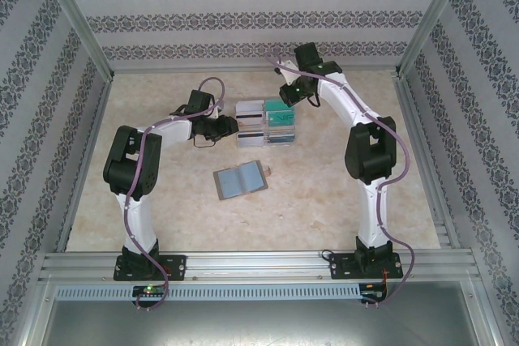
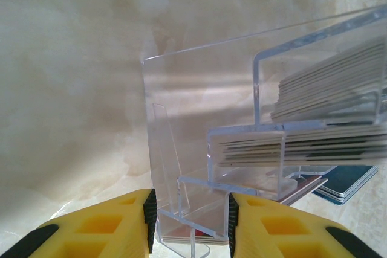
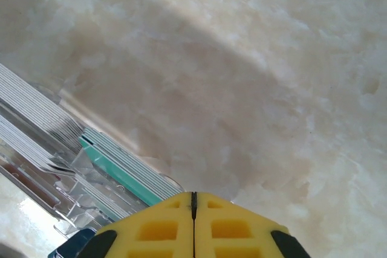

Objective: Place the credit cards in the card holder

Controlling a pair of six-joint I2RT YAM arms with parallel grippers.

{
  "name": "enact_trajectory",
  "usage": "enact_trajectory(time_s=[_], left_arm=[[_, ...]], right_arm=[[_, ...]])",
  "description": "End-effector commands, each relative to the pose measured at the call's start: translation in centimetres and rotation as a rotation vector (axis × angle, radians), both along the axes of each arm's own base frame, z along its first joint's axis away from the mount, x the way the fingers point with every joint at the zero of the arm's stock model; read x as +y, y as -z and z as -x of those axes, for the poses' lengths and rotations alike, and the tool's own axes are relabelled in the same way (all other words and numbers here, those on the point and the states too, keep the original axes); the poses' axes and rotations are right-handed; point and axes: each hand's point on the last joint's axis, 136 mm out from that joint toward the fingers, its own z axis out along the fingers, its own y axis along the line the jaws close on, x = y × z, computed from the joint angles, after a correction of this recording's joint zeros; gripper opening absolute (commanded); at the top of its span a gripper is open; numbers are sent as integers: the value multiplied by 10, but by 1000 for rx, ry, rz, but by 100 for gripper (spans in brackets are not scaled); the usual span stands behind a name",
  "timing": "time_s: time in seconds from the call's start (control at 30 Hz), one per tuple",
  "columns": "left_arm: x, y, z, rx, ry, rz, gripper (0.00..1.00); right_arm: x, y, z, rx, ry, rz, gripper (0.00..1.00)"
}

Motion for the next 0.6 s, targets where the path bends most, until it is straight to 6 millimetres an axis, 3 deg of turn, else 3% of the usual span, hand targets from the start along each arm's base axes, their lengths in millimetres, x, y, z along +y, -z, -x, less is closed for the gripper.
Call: enact_trajectory(time_s=[0.0,0.03,0.13,0.2,0.27,0.37,0.57], left_arm=[[0,13,7,41,21,-36,38],[0,12,8,39,22,-37,38],[0,12,7,40,22,-35,38],[0,11,7,38,22,-35,38],[0,10,6,36,23,-35,38],[0,11,6,37,22,-34,38],[-1,12,7,42,24,-30,38]], right_arm=[[0,-24,0,-32,1,-48,8],[1,-24,0,-35,-1,-48,17],[-6,-25,-2,-43,17,-42,32],[-11,-26,-3,-39,22,-55,53],[-13,-25,-1,-34,4,-38,62],[-11,-15,4,-20,-29,4,70],[-2,3,3,27,-53,16,71]])
